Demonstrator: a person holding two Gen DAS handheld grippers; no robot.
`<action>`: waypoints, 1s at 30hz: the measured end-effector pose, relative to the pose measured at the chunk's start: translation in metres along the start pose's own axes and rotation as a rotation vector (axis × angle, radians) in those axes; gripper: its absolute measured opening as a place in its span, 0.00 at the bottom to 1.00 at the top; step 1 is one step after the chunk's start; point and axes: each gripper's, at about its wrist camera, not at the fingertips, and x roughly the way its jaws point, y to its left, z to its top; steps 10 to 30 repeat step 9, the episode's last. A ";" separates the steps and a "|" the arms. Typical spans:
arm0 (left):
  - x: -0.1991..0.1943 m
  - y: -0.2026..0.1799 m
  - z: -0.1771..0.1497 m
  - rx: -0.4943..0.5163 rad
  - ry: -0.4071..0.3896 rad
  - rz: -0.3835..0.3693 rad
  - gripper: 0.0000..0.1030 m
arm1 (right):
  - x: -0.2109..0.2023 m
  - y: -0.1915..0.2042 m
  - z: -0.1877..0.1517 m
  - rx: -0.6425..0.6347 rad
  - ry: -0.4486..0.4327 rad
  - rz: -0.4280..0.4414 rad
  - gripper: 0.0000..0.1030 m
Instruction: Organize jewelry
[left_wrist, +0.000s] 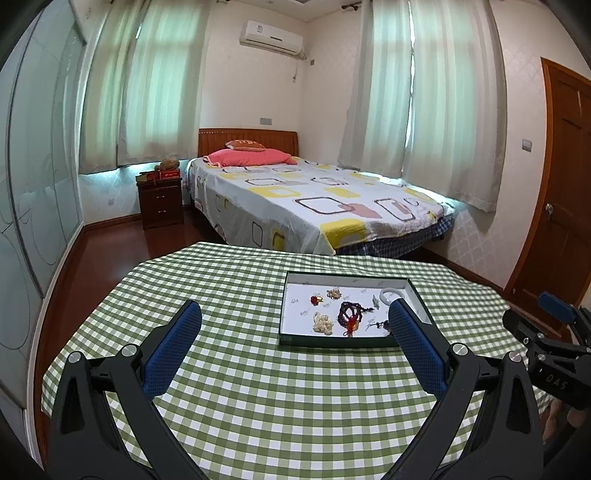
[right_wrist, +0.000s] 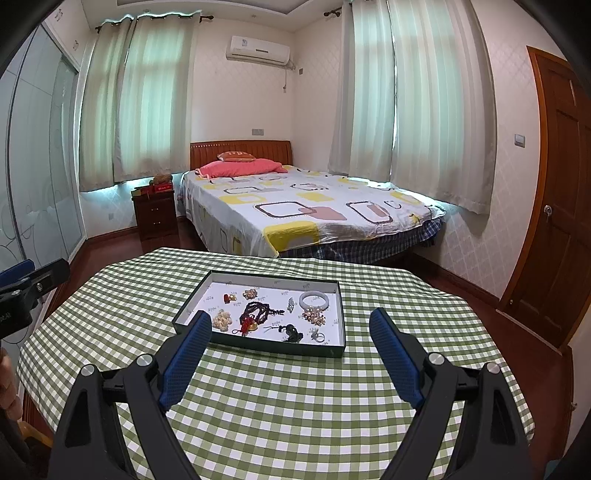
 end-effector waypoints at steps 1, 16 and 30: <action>0.002 0.001 0.000 0.006 0.002 0.002 0.96 | 0.002 -0.001 0.000 0.001 0.003 0.000 0.82; 0.054 0.018 -0.013 -0.009 0.107 0.021 0.96 | 0.026 -0.012 -0.009 0.023 0.042 -0.007 0.82; 0.054 0.018 -0.013 -0.009 0.107 0.021 0.96 | 0.026 -0.012 -0.009 0.023 0.042 -0.007 0.82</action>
